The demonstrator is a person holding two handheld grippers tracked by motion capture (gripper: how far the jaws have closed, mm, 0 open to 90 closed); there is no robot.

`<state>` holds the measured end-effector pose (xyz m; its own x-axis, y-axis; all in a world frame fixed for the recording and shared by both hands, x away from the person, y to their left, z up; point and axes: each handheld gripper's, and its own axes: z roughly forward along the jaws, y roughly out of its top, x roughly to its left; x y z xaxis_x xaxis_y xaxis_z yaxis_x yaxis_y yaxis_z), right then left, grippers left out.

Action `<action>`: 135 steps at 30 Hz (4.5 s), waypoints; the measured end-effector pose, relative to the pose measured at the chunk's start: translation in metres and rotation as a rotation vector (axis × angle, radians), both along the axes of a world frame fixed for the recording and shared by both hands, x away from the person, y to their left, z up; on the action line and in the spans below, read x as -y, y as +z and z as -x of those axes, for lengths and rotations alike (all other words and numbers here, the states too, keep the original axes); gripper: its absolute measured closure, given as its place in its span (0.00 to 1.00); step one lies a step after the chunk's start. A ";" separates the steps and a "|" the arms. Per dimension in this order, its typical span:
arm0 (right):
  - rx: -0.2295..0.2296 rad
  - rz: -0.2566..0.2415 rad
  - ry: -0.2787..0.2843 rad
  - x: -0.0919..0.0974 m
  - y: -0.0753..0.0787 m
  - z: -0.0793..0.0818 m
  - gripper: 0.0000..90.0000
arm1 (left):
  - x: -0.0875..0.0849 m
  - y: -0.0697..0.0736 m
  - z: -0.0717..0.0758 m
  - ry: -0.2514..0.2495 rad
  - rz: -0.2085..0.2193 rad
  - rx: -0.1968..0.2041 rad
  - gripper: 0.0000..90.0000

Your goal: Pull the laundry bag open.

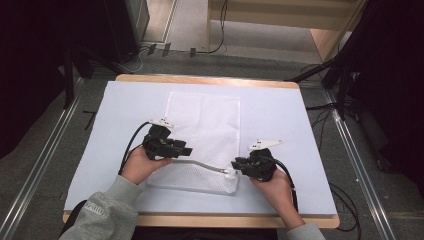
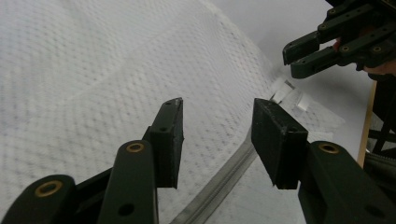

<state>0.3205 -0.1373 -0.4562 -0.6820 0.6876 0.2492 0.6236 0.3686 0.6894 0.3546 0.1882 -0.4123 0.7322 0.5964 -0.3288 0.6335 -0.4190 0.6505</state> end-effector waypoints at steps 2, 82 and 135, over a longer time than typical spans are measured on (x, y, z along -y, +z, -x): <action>-0.007 0.003 -0.001 -0.001 -0.001 0.001 0.85 | 0.002 -0.001 0.001 -0.004 0.005 -0.001 0.65; 0.002 0.064 0.024 -0.006 -0.016 0.020 1.00 | 0.075 -0.037 0.008 -0.173 -0.004 -0.070 0.85; 0.064 0.067 0.054 -0.011 -0.018 0.017 1.00 | 0.099 -0.056 0.008 -0.195 -0.010 -0.161 0.98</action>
